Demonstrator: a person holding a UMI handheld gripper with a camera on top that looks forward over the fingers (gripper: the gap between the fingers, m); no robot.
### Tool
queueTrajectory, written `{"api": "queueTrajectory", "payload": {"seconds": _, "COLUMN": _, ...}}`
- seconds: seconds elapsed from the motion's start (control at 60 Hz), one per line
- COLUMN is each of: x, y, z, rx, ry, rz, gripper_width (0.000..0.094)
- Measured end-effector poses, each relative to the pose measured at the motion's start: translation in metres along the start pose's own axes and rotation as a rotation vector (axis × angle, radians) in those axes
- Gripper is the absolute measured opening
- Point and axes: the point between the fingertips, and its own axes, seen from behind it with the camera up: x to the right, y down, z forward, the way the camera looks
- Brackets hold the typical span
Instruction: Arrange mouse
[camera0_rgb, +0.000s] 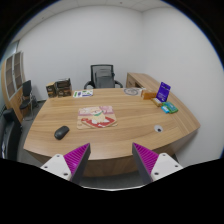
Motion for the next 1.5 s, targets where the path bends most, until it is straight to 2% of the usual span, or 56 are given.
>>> {"api": "queueTrajectory", "payload": {"seconds": 0.2, "x": -0.029, "y": 0.006, "z": 0.005, "rx": 0.004, "ry": -0.023, "rz": 0.0, "gripper_width": 0.0867}}
{"api": "queueTrajectory", "payload": {"seconds": 0.717, "x": -0.194, "y": 0.045, "z": 0.031, "rx": -0.018, "ry": -0.191, "rz": -0.04, "gripper_width": 0.0867}}
{"api": "queueTrajectory", "payload": {"seconds": 1.05, "x": -0.269, "y": 0.066, "z": 0.096, "rx": -0.026, "ry": -0.203, "rz": -0.068, "gripper_width": 0.0869}}
{"api": "queueTrajectory", "payload": {"seconds": 1.5, "x": -0.31, "y": 0.065, "z": 0.193, "rx": -0.045, "ry": -0.182, "rz": -0.095, "gripper_width": 0.0868}}
